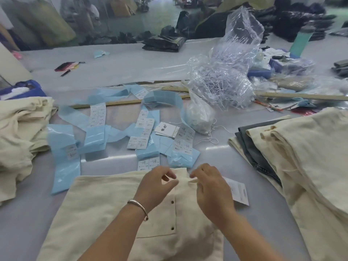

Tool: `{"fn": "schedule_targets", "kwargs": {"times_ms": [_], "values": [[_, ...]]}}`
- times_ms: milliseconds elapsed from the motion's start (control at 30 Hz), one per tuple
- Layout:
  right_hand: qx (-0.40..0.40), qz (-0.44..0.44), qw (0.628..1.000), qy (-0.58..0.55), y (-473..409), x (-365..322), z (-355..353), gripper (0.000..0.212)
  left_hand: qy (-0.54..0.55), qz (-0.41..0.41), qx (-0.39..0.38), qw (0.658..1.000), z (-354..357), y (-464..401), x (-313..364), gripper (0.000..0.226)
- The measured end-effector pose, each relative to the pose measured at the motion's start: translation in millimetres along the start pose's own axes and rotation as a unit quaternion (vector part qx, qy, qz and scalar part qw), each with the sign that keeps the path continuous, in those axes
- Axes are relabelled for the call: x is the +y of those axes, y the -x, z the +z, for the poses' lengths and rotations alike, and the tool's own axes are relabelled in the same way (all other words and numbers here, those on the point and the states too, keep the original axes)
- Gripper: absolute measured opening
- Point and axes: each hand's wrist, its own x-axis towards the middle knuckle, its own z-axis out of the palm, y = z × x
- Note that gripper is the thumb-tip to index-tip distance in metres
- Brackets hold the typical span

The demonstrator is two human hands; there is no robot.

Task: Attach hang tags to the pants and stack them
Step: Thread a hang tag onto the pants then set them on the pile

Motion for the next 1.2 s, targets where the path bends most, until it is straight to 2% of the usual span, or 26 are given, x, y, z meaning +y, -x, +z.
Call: {"fn": "schedule_targets", "kwargs": {"times_ms": [100, 200, 300, 367, 433, 500, 533, 600, 700, 767, 900, 1000, 1067, 1200], "values": [[-0.118, -0.086, 0.988, 0.048, 0, -31, 38, 0.041, -0.015, -0.093, 0.025, 0.995, -33, 34, -58, 0.018], [-0.241, -0.054, 0.961, 0.128, -10, -45, 80, 0.067, -0.048, -0.119, 0.043, 0.991, -58, 72, -111, 0.025], [-0.298, -0.027, 0.934, 0.197, -26, -56, 111, 0.086, -0.151, -0.136, 0.117, 0.972, -84, 90, -148, 0.010], [-0.311, -0.029, 0.916, 0.252, -41, -57, 121, 0.101, -0.214, -0.227, 0.155, 0.938, -103, 99, -170, 0.040], [-0.330, -0.009, 0.903, 0.274, -56, -54, 121, 0.118, -0.195, -0.328, 0.176, 0.908, -119, 110, -190, 0.072], [-0.352, 0.018, 0.894, 0.276, -65, -53, 120, 0.127, -0.168, -0.371, 0.172, 0.897, -126, 120, -203, 0.087], [-0.353, 0.025, 0.891, 0.284, -66, -54, 120, 0.126, -0.149, -0.370, 0.166, 0.902, -127, 123, -208, 0.086], [-0.336, 0.026, 0.890, 0.307, -66, -60, 122, 0.110, -0.066, -0.344, 0.153, 0.924, -127, 126, -211, 0.068], [-0.290, 0.026, 0.899, 0.328, -56, -73, 124, 0.066, 0.102, -0.303, 0.122, 0.940, -137, 123, -205, 0.043], [-0.260, 0.038, 0.908, 0.327, -45, -78, 121, 0.048, 0.214, -0.279, 0.086, 0.932, -149, 119, -199, 0.038], [-0.174, 0.076, 0.944, 0.269, -16, -86, 96, 0.032, 0.374, -0.223, 0.024, 0.900, -180, 112, -180, 0.046], [-0.093, 0.111, 0.970, 0.194, 10, -85, 54, 0.035, 0.428, -0.167, -0.036, 0.887, -195, 97, -153, 0.032], [-0.042, 0.133, 0.977, 0.159, 26, -83, 21, 0.038, 0.439, -0.129, -0.070, 0.887, -194, 83, -125, 0.032], [0.077, 0.180, 0.970, 0.146, 53, -82, -50, 0.070, 0.435, -0.046, -0.100, 0.893, -171, 52, -55, 0.031]]}}
